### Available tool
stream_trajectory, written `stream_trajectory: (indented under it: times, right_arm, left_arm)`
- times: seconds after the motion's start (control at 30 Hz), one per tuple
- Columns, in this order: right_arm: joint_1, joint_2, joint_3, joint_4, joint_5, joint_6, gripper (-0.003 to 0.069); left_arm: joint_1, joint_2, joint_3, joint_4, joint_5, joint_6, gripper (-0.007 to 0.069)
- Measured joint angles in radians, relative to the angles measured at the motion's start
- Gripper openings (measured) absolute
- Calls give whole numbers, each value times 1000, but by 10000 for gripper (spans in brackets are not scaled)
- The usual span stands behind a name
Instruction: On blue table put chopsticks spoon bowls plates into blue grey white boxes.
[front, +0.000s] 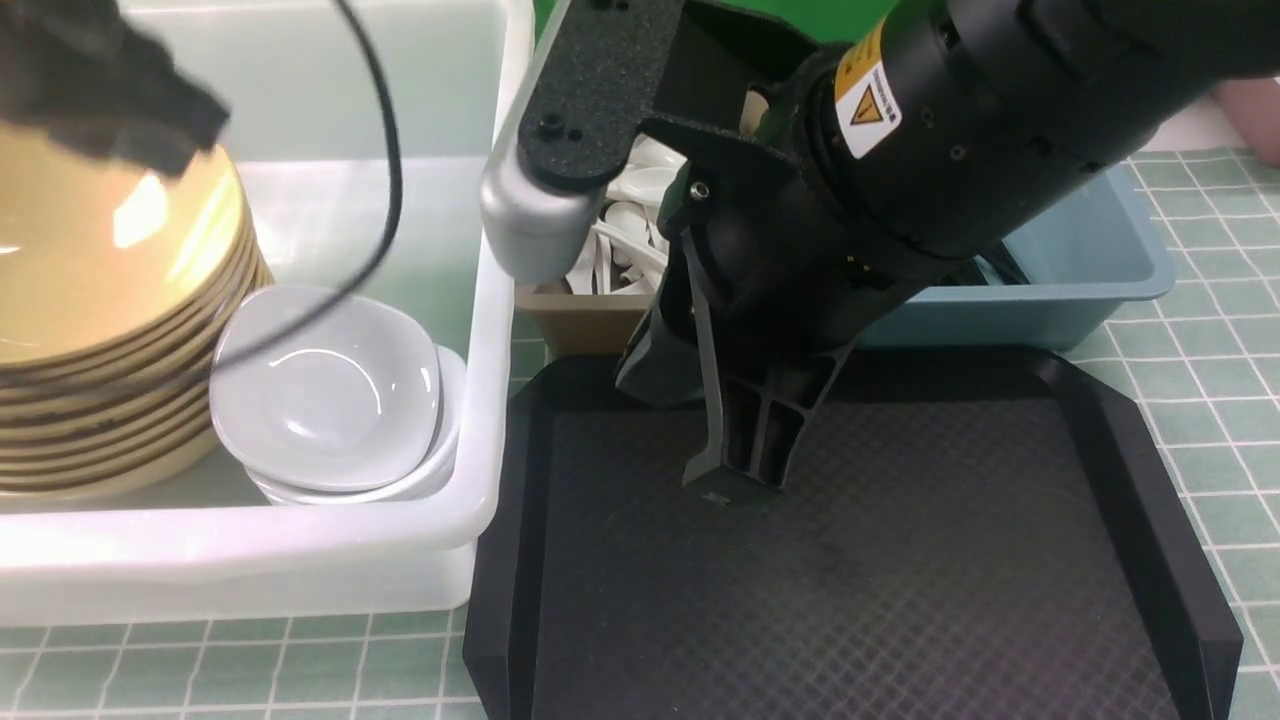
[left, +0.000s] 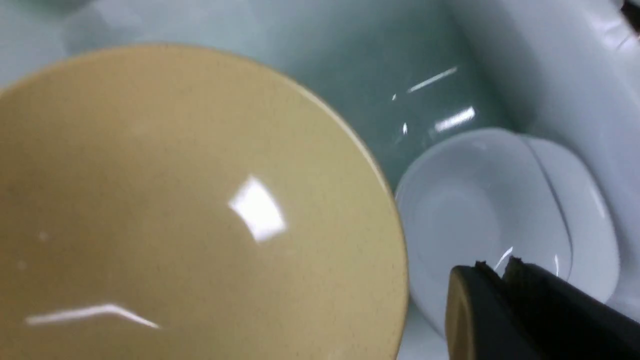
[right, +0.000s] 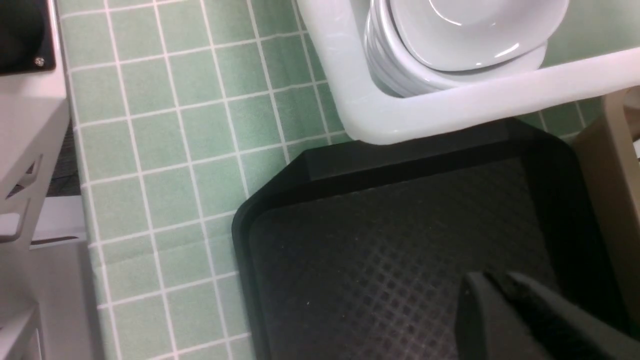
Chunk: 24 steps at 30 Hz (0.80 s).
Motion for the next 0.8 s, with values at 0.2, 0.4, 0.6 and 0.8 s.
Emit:
stream_trajectory:
  times: [0.2,0.4,0.6,0.8]
  right_arm:
    - [0,0,0,0,14,0,65]
    - [0,0,0,0,12,-14,65]
    - [0,0,0,0,11,-20,65]
    - [0,0,0,0,8,-21,67]
  left_arm:
    - [0,-46,219,57,-58,-77,1]
    - [3,-62,261,69,-70,-155,1]
    - [3,-62,262,69,-86,-218,25]
    - [3,-30,262,10,-73,-238,202]
